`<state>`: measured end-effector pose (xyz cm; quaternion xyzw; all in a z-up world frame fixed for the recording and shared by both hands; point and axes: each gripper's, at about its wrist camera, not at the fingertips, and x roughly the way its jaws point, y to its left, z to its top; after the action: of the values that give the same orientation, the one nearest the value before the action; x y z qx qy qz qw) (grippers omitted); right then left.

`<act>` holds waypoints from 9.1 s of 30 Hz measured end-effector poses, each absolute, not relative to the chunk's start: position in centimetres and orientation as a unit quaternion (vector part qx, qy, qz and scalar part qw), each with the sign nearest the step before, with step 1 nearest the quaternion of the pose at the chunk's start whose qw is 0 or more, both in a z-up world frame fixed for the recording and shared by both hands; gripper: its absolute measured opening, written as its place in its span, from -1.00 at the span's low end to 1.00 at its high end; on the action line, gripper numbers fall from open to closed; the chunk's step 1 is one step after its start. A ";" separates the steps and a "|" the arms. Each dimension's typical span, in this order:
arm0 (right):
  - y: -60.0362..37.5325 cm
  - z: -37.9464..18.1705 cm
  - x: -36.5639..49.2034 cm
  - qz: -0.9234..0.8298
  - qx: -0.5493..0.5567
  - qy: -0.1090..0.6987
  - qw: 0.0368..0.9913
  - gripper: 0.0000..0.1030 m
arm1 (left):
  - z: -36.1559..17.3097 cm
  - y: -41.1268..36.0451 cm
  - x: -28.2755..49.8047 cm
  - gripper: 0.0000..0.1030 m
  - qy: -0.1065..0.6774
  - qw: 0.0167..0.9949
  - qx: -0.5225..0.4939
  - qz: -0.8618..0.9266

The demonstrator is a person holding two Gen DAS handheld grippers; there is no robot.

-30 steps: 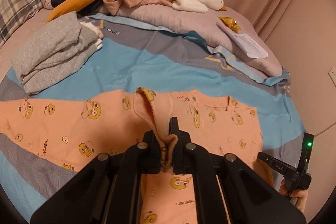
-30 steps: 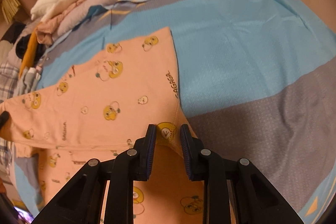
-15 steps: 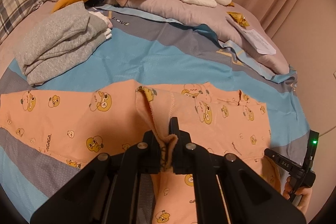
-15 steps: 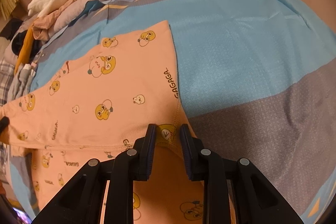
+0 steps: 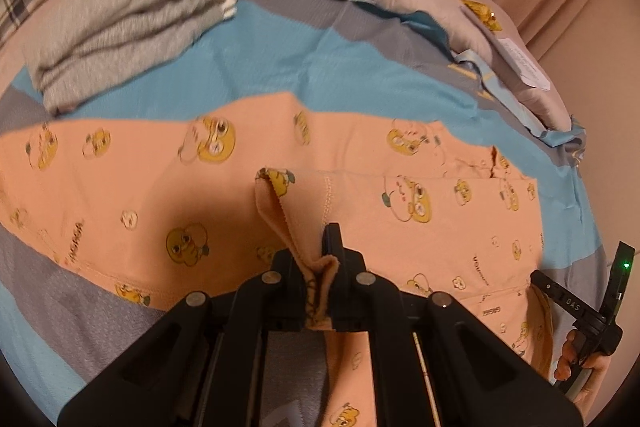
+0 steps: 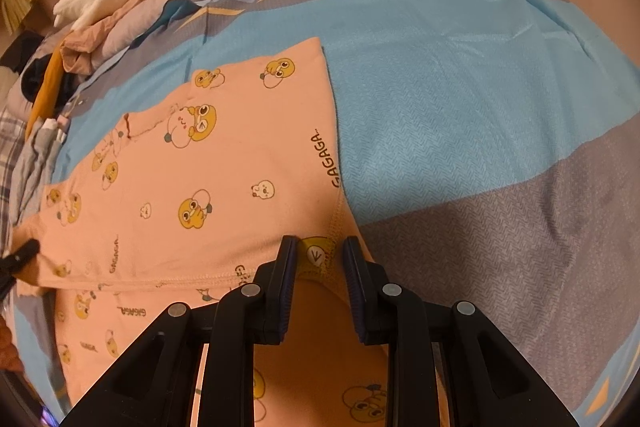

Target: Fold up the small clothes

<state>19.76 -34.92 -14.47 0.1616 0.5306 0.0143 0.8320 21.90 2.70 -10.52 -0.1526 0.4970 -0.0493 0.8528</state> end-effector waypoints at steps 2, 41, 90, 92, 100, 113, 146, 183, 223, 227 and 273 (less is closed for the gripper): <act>-34.9 -14.5 19.8 0.014 0.160 0.530 0.832 -0.48 | -11.1 2.9 21.9 -0.83 0.504 0.849 -0.154 -0.045; -34.0 -14.0 19.9 -0.020 0.132 0.536 0.834 -0.48 | -9.5 6.1 15.7 -0.24 0.481 0.843 -0.242 -0.005; -31.3 -2.4 5.8 0.007 0.129 0.352 0.927 0.92 | -7.6 20.0 8.5 0.99 0.375 0.856 -0.321 0.153; -31.6 -2.7 5.9 -0.003 0.133 0.358 0.924 0.92 | -7.8 20.5 8.8 0.99 0.376 0.854 -0.320 0.163; -31.6 -2.9 6.0 -0.013 0.128 0.363 0.923 0.92 | -8.7 23.0 10.0 0.93 0.377 0.845 -0.326 0.195; -31.1 -3.3 7.1 -0.016 0.124 0.376 0.918 0.92 | -10.8 26.2 11.1 0.36 0.384 0.825 -0.364 0.200; -32.7 -4.9 7.6 -0.023 0.150 0.389 0.909 0.92 | -12.0 30.4 13.4 -0.17 0.365 0.802 -0.423 0.210; -36.3 -5.0 5.6 -0.033 0.182 0.358 0.915 0.92 | 0.7 15.3 17.3 -0.92 0.310 0.912 -0.237 0.128; -37.8 -7.0 6.1 -0.023 0.210 0.382 0.900 0.92 | -7.5 -8.4 19.2 -0.90 0.458 0.881 -0.078 -0.095; -37.7 -7.3 6.2 -0.020 0.208 0.387 0.898 0.92 | -9.4 -9.0 19.2 -0.88 0.482 0.866 -0.071 -0.110; -22.8 -9.6 17.4 0.186 0.178 0.480 0.839 0.59 | -5.9 9.4 11.7 0.43 0.440 0.872 -0.208 0.059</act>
<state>17.40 -22.81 -9.57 0.1785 0.4797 0.1857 0.8388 11.67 9.37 -5.90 -0.2076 0.4400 0.0592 0.8717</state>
